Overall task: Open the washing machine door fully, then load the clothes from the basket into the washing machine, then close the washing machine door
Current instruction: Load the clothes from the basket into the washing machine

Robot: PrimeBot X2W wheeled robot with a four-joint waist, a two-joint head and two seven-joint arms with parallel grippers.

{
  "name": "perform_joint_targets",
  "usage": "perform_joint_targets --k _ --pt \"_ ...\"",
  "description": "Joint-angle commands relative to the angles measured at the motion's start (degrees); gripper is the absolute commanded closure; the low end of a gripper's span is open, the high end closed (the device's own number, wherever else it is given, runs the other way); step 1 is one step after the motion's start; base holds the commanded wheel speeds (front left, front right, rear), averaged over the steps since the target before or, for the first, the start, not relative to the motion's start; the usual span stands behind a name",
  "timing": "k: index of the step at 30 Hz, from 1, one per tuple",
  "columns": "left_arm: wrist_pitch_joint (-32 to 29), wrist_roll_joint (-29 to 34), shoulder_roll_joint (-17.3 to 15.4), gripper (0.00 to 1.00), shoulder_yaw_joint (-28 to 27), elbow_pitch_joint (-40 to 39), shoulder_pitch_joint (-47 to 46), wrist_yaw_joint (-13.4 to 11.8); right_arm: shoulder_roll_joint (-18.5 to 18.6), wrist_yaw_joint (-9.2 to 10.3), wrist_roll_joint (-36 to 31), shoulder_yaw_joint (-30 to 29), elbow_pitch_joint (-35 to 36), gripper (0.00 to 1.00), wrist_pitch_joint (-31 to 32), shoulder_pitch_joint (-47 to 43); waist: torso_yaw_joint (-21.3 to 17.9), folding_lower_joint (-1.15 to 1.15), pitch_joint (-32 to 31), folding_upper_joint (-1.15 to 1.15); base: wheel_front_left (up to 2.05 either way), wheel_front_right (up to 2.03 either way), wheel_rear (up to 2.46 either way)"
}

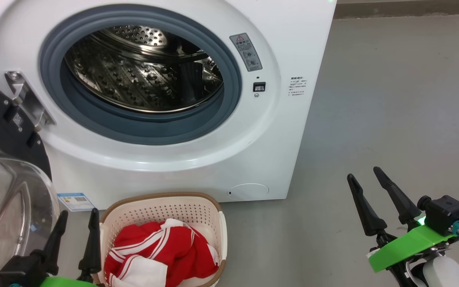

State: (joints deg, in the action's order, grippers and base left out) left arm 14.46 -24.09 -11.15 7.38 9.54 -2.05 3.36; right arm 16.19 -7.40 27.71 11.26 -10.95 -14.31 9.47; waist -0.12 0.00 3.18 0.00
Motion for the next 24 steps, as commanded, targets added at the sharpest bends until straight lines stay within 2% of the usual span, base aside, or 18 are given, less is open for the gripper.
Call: perform_joint_targets --k 1,24 --pt "0.54 0.54 -1.03 0.0 -2.31 -0.94 -2.9 0.42 0.42 -0.09 -0.71 1.23 1.38 0.0 -0.69 1.38 0.07 0.0 0.08 0.0 0.0 0.0 0.0" --pt "0.54 1.46 -0.38 0.0 -2.82 -0.66 -3.52 0.93 1.09 -0.09 -0.78 2.01 1.39 0.0 -0.69 2.04 0.41 0.0 1.52 0.0 0.0 0.0 0.0"
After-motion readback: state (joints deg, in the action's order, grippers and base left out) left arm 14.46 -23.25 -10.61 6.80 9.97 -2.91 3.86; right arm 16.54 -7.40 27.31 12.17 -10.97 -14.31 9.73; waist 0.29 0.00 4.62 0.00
